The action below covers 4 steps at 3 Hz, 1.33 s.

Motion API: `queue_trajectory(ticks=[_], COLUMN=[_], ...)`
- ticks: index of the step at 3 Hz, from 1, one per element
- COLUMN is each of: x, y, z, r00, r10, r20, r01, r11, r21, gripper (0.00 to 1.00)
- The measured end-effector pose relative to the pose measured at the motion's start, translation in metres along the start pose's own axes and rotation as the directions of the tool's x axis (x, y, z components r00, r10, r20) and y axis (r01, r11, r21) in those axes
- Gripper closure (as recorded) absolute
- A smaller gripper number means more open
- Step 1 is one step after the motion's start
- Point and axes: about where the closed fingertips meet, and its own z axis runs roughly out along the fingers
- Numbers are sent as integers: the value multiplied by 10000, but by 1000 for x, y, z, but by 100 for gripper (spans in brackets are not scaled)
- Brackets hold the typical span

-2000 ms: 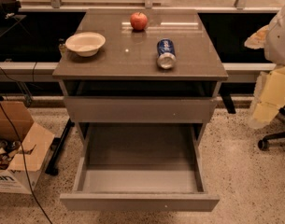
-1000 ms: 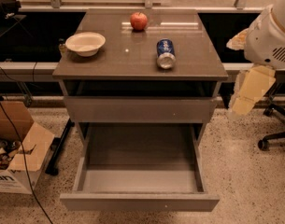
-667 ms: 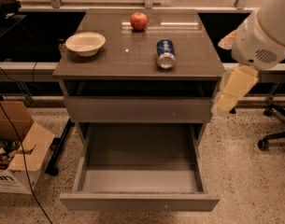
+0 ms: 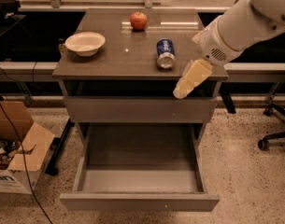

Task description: Place pepsi can into middle drawer

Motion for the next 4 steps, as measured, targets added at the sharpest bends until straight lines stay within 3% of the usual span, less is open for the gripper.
queue_trajectory(ticks=[2, 3, 4], x=[-16, -15, -18], y=[-50, -51, -50], z=[55, 57, 69], r00=[9889, 9885, 9815], r10=[856, 879, 1260], r20=[1217, 1227, 1441], r01=[-894, -914, -1324], r11=[9957, 9955, 9906], r21=[257, 237, 354], gripper=[0, 0, 0])
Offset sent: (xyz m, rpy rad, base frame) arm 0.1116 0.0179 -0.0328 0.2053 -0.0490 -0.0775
